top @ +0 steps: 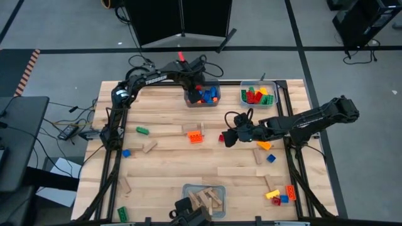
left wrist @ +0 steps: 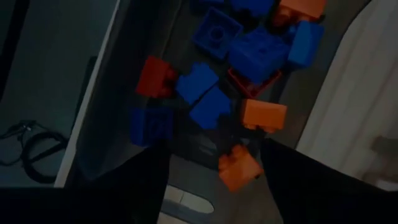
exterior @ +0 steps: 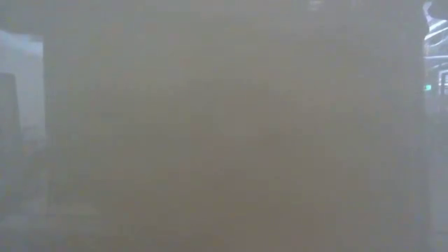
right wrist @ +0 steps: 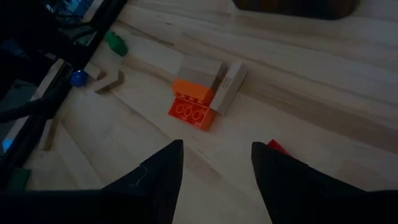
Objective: Sort blocks by size
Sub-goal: Put the large orange game piece into the transparent bin
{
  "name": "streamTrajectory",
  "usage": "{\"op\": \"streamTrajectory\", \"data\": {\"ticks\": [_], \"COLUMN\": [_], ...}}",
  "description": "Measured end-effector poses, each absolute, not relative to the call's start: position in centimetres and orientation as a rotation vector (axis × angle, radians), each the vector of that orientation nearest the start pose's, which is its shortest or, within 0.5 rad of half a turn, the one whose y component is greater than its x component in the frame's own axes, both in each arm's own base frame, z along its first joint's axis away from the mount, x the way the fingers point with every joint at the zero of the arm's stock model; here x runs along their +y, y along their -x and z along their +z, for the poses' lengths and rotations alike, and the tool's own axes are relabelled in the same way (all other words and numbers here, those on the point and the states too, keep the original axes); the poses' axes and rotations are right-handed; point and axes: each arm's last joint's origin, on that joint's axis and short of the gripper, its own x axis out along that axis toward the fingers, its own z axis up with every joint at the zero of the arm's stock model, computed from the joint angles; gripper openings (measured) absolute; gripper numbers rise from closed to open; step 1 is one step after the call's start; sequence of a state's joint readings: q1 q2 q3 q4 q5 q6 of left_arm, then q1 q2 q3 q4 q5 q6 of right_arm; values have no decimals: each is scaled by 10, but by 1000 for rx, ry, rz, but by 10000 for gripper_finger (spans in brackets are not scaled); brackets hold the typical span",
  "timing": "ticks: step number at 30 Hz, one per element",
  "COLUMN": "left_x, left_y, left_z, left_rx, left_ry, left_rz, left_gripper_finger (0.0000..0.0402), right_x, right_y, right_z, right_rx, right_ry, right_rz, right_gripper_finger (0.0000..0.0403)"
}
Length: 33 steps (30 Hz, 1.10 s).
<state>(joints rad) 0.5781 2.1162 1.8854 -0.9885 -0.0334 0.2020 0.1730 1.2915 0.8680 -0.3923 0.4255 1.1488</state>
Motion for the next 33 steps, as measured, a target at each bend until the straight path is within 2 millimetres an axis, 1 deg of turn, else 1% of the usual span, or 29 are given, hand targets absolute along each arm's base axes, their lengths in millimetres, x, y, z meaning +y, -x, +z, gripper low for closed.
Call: {"op": "streamTrajectory", "data": {"ticks": [3,8,12,16,20,23,25,28,33], "left_x": [243,238,224,196,156,127,111,89,69], "left_y": [-371,-363,-357,-356,-354,-348,-340,-320,-271], "left_z": [248,273,292,307,322,325,324,320,305], "left_rx": [1226,1283,1359,1373,1340,1311,1282,1236,1155], "left_ry": [158,217,272,295,280,268,282,339,512], "left_rz": [412,426,423,417,396,405,416,460,580], "left_gripper_finger": [259,259,259,260,260,260,260,260,260], "right_x": [33,33,33,33,34,35,37,38,39], "right_y": [-258,-258,-257,-257,-258,-258,-258,-257,-257], "right_z": [243,243,242,242,242,242,241,241,241], "right_rx": [543,543,557,581,610,643,667,695,714], "right_ry": [-842,-841,-806,-730,-734,-729,-717,-709,-691], "right_rz": [-644,-644,-635,-608,-570,-524,-490,-453,-421], "right_gripper_finger": [204,204,204,204,204,204,204,204,204]}}
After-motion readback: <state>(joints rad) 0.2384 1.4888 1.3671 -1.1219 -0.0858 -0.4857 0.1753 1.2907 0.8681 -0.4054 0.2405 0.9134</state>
